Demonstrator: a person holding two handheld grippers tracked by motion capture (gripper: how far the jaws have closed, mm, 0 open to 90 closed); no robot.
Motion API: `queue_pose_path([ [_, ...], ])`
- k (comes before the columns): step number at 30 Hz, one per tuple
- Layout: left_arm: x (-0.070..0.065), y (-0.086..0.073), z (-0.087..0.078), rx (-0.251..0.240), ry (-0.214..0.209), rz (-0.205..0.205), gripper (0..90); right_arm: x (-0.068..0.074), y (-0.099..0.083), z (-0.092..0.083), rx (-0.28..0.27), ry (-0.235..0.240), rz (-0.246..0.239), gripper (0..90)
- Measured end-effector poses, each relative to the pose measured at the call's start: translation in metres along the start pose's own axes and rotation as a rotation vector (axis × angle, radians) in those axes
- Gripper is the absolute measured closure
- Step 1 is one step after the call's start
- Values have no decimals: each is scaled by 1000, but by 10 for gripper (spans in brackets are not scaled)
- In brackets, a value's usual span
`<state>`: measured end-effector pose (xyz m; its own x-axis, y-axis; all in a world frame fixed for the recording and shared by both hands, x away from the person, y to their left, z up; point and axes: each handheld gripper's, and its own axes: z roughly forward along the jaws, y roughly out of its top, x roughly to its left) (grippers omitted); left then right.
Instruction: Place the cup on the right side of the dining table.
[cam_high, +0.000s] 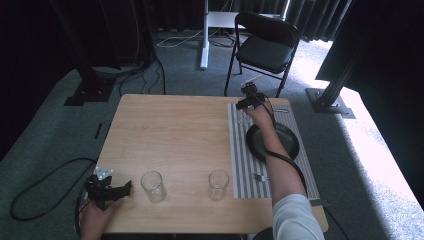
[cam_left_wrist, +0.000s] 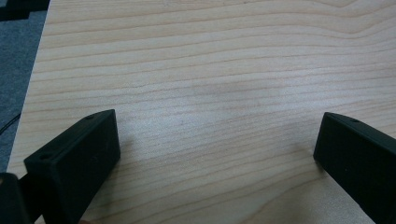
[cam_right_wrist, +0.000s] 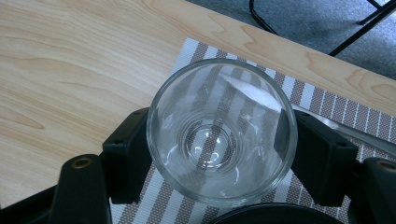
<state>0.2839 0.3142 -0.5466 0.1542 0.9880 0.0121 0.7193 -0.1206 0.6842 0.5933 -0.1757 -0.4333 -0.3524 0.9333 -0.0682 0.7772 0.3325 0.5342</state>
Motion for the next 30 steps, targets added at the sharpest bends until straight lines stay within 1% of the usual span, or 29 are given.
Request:
queue_pose_path([
  [6, 0, 0, 0, 0, 0, 0, 7, -1, -1, 3, 9, 5, 4, 277],
  [8, 0, 0, 0, 0, 0, 0, 7, -6, -1, 3, 15, 19, 28, 276],
  [12, 0, 0, 0, 0, 0, 0, 7, -9, -2, 3, 16, 26, 53, 268],
  [14, 0, 0, 0, 0, 0, 0, 7, -11, -3, 2, 14, 45, 69, 203],
  [19, 0, 0, 0, 0, 0, 0, 7, -9, -4, 2, 17, 57, 73, 145],
  [21, 0, 0, 0, 0, 0, 0, 7, -8, -5, 1, 11, 41, 75, 116],
  [22, 0, 0, 0, 0, 0, 0, 7, -7, -6, 0, 0, 32, 85, 111],
  [24, 0, 0, 0, 0, 0, 0, 7, -6, -7, -2, -6, 33, 86, 110],
  [26, 0, 0, 0, 0, 0, 0, 6, -5, -9, -4, -8, 13, 81, 110],
  [28, 0, 0, 0, 0, 0, 0, 7, -6, -10, -5, -10, 20, 93, 111],
  [30, 0, 0, 0, 0, 0, 0, 6, -6, -11, -6, -13, 19, 94, 110],
])
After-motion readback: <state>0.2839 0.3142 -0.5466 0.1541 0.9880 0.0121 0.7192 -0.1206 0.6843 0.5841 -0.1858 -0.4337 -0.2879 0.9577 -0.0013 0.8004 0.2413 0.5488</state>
